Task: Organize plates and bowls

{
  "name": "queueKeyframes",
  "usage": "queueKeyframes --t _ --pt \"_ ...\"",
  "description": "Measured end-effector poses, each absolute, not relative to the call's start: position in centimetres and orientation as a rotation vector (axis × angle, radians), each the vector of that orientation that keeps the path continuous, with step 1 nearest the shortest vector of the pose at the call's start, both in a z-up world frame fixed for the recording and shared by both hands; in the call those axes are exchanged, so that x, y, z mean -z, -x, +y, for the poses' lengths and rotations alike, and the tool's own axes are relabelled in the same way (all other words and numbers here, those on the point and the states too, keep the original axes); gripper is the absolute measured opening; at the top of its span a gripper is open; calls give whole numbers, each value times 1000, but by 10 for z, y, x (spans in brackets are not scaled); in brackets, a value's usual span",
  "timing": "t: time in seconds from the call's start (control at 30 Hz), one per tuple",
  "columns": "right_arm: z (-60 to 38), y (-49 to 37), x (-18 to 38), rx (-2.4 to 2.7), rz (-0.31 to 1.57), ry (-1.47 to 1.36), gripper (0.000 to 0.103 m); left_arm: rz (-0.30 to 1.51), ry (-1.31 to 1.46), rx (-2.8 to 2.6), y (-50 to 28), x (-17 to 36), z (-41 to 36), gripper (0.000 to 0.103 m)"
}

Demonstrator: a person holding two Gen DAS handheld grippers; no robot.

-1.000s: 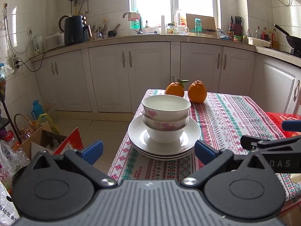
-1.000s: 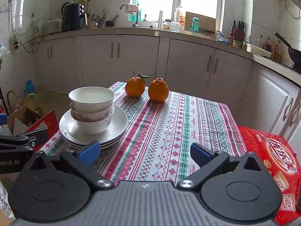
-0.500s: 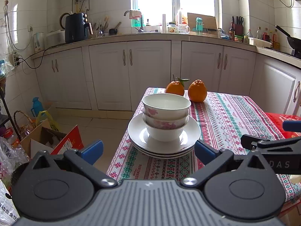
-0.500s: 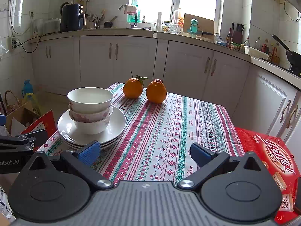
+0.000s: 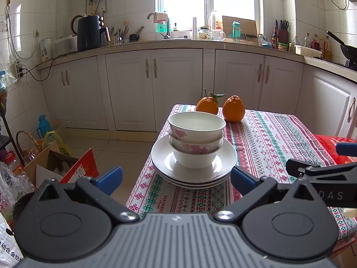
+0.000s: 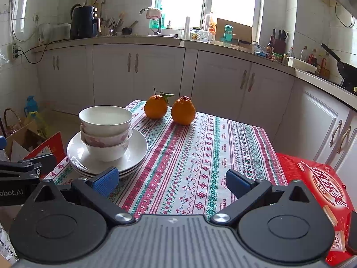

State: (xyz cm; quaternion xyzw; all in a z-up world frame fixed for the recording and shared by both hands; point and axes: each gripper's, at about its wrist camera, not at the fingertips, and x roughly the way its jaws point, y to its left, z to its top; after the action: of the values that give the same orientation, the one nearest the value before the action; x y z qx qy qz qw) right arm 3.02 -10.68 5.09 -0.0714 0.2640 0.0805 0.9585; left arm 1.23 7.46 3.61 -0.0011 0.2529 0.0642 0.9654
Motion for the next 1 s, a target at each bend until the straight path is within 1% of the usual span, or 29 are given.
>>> queueKeyframes --t 1.0 --pt "-106 -31 -51 -155 537 150 103 524 11 -129 -14 -36 75 102"
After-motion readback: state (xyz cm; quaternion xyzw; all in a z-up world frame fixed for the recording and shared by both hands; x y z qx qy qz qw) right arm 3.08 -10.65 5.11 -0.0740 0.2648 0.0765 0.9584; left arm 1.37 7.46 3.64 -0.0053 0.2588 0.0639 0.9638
